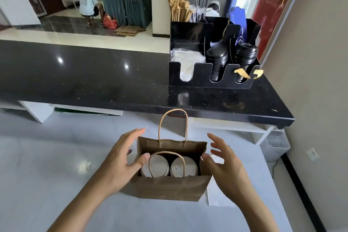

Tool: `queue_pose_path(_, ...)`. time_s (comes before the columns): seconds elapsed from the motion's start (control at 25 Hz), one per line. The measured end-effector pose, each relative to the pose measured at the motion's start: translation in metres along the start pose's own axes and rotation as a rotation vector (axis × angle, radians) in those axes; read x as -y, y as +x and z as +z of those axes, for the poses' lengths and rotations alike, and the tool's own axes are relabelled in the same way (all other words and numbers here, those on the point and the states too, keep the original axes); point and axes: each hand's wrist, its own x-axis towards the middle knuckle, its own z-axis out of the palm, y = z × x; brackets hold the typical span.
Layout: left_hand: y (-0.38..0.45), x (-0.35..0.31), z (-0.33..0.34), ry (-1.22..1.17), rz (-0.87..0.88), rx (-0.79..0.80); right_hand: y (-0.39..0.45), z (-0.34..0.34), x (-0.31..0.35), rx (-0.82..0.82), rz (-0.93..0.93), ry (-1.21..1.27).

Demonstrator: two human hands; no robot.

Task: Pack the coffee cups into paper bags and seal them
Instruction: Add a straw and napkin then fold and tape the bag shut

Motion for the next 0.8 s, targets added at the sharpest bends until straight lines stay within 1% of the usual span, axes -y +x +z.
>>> queue_pose_path(0.16,0.02,-0.025,-0.01,0.059,0.018,0.037,0.024,-0.02,0.014,-0.057,-0.047,-0.025)
queue_pose_path(0.36,0.062,-0.065,-0.017,0.111,0.181,0.037,0.056,-0.041,0.043,-0.081,-0.113,-0.055)
queue_pose_path(0.56,0.11,-0.102,-0.019,0.099,0.286,0.106,0.092,-0.061,0.069,-0.133,-0.199,-0.016)
queue_pose_path(0.8,0.17,-0.143,-0.024,0.077,0.366,0.12,0.151,-0.083,0.103,-0.178,-0.276,0.018)
